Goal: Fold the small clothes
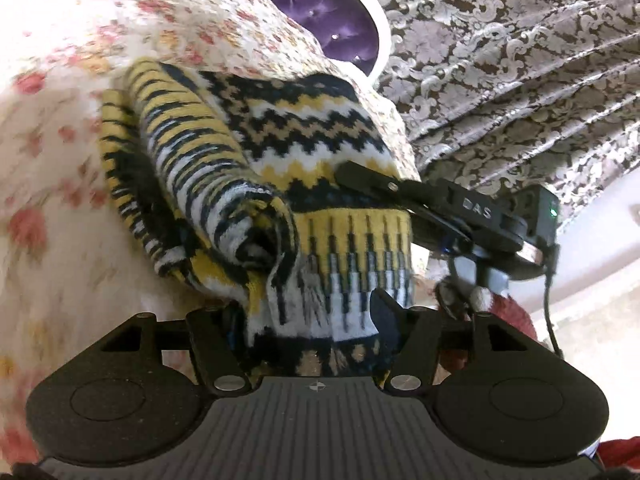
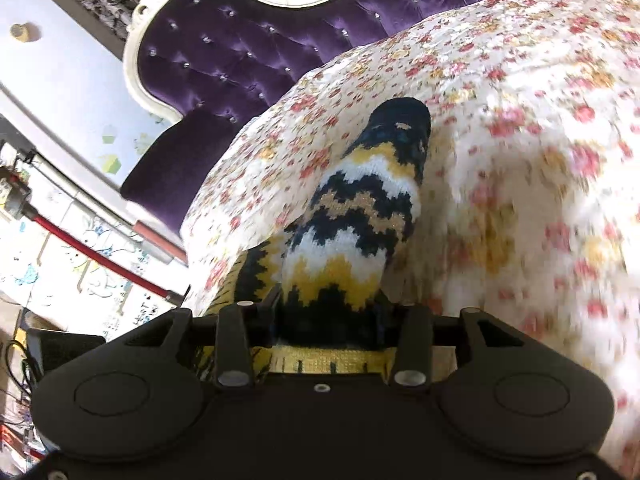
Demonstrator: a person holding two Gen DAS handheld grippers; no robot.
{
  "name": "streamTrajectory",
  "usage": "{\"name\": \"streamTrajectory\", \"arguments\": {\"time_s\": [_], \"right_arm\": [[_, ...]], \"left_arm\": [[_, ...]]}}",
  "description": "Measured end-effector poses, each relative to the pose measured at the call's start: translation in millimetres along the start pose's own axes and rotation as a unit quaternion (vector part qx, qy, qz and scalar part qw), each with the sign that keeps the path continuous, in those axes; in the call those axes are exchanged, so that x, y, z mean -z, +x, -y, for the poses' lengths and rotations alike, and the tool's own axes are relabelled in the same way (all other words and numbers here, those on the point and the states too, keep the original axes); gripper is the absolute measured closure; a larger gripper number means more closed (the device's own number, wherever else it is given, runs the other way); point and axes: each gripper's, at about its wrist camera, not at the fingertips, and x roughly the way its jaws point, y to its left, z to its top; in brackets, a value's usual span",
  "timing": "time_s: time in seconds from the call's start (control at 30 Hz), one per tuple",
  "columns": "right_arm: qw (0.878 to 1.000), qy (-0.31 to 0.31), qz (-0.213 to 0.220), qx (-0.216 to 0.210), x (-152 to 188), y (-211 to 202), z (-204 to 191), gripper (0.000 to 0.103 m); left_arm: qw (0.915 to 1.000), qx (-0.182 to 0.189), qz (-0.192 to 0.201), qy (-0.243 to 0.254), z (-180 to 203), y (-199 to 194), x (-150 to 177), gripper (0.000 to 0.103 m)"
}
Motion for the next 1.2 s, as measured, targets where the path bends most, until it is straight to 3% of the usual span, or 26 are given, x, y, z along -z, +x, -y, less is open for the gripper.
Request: {"name": "streamTrajectory", "arguments": {"time_s": [0.1,0.17,0.3,0.47,0.57,0.73,0.83,0.97,1.1,1.2], "right_arm": [[1.000,-0.016,0.014,0.017,13,-6,-2,0.041],[0.998,-0.032,0.029,0.045,22,-9,-3,0.038],[0.995,-0.039,0.049,0.078,36,-17,3,0.033],[0.986,-0.074,0.059,0.134,54,-21,3,0.021],[0.983,-0.088,0.062,0.150,65,-22,1,0.016],[0.978,-0.101,0.075,0.165,79,-33,-1,0.002],[0.976,-0.114,0.091,0.164,87,-42,-5,0.000],[0.970,-0.130,0.121,0.164,93,-57,-12,0.000],[0.965,-0.142,0.162,0.152,97,-75,-24,0.000],[0.958,-0.150,0.194,0.147,99,-88,-35,0.000]], "left_arm": [[0.9989,-0.026,0.039,-0.009,-3,-7,13,0.045],[0.9954,-0.068,0.067,0.004,-1,-15,21,0.045],[0.9816,-0.161,0.095,0.037,3,-18,28,0.043],[0.9709,-0.202,0.111,0.063,8,-16,39,0.040],[0.9553,-0.248,0.121,0.105,19,-15,49,0.031],[0.9368,-0.287,0.149,0.134,31,-22,63,0.026],[0.9193,-0.320,0.173,0.150,42,-29,68,0.021],[0.8976,-0.355,0.199,0.169,60,-35,73,0.003],[0.8855,-0.368,0.219,0.181,77,-37,76,0.001],[0.8836,-0.360,0.233,0.189,89,-37,77,0.001]]}}
